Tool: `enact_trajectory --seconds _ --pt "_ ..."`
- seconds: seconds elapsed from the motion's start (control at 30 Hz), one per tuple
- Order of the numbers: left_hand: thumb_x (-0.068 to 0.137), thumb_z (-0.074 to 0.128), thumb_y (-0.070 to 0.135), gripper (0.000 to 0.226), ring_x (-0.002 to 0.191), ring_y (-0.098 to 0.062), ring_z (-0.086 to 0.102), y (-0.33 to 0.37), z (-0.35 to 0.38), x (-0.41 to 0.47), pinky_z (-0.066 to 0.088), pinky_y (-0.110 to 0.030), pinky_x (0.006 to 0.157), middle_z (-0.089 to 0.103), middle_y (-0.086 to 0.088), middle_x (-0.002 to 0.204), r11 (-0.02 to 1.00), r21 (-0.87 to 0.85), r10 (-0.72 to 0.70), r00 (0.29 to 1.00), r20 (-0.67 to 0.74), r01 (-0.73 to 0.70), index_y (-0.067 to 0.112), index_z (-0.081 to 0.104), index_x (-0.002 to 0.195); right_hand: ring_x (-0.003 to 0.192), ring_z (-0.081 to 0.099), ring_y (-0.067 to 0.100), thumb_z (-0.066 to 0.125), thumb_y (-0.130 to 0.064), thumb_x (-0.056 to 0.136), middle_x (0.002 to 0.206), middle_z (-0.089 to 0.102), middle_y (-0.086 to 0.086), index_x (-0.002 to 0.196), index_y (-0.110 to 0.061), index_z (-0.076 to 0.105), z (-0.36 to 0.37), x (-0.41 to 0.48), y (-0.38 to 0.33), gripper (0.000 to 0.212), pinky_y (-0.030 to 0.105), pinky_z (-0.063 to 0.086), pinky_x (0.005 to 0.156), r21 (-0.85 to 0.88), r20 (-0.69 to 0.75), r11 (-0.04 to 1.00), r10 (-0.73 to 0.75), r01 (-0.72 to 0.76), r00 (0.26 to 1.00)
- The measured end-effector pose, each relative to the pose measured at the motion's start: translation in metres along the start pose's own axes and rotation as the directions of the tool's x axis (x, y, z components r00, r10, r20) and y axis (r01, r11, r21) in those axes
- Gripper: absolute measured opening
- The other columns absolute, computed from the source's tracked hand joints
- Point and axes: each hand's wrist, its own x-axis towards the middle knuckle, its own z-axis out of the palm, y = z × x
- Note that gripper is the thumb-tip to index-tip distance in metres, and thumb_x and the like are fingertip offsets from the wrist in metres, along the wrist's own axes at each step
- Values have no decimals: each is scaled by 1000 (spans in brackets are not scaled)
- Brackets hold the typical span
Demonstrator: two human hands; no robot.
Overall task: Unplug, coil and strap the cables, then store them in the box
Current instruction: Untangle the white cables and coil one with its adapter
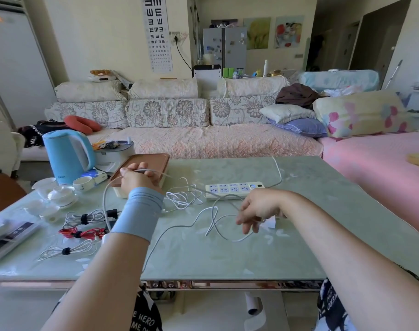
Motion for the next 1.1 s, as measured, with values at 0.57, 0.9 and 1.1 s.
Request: enact_trajectory --seconds 0.57,0.9,1.1 --pt "93 59 16 22 98 -10 62 -46 -8 -58 42 -19 90 71 6 107 -152 381 -299 410 862 -912 22 72 109 48 33 15 65 -21 91 50 48 -4 79 -17 74 22 7 -30 16 23 25 43 237 -249 932 -214 274 945" --pt "80 59 64 49 54 -13 48 -33 -7 -48 36 -26 52 48 7 51 -465 510 -133 626 768 -724 24 54 53 68 54 11 73 0 84 101 63 -1 121 -17 66 5 2 -11 41 21 45 53 238 -211 897 -326 372 922" --pt "91 57 48 52 57 -26 42 -23 -13 -19 33 -30 55 41 -3 52 -396 644 -91 726 681 -654 12 46 54 58 70 20 40 -12 106 89 76 8 111 -3 61 -3 2 -4 23 29 58 53 589 -388 713 -164 381 907"
